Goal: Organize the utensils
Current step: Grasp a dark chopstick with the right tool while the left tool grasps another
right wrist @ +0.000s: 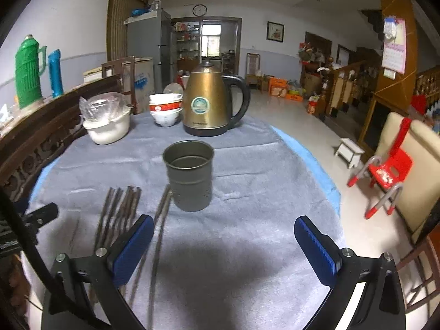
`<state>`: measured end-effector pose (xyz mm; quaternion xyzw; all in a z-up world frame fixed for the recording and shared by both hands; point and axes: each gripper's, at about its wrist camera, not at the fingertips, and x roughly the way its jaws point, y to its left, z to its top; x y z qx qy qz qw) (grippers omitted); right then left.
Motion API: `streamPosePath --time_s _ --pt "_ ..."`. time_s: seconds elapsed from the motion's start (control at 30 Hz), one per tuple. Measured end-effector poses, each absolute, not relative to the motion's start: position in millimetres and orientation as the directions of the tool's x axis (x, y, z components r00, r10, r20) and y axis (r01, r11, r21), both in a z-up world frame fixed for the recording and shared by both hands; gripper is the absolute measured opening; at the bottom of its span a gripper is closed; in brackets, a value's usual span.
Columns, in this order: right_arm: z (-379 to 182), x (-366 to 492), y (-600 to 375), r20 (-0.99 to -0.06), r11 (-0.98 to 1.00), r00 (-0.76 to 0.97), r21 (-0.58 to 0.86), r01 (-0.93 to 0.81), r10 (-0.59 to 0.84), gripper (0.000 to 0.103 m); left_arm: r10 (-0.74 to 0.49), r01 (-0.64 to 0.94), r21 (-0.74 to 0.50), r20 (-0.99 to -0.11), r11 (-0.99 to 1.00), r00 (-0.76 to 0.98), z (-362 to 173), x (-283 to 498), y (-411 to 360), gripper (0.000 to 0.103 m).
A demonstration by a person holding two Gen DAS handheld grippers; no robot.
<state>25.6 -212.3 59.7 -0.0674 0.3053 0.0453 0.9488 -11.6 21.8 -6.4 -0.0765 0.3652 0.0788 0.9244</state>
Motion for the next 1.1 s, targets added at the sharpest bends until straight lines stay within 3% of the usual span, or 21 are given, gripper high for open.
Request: streamPosePath --time_s 0.17,0.43,0.67,1.03,1.07,1.1 --pt "54 27 -212 -0.570 0.982 0.820 -0.175 -0.070 -0.043 0.103 0.107 -0.200 -0.062 -0.672 0.978 0.732 -6 -11 18 0.103" --pt "44 32 -221 -0.633 0.991 0.774 -0.107 -0.077 -0.008 0.103 0.090 -0.178 -0.070 -0.652 0.982 0.753 -5 -12 17 0.103" --pt "39 37 -211 -0.676 0.988 0.736 -0.088 -0.127 0.034 0.103 0.076 -0.178 -0.078 -0.688 0.981 0.722 -11 -7 22 0.103" --pt "7 72 -205 -0.817 0.932 0.460 0.246 -0.267 0.347 0.101 -0.005 -0.225 -0.166 -0.816 0.960 0.578 -40 8 46 0.103" --pt "-1 80 -202 -0.831 0.929 0.428 0.264 -0.260 0.356 0.096 -0.016 -0.227 -0.174 -0.826 0.958 0.563 -43 9 47 0.103" --pt "-6 86 -200 -0.842 0.928 0.402 0.275 -0.251 0.359 0.081 -0.022 -0.229 -0.177 -0.833 0.957 0.553 -46 10 48 0.103"
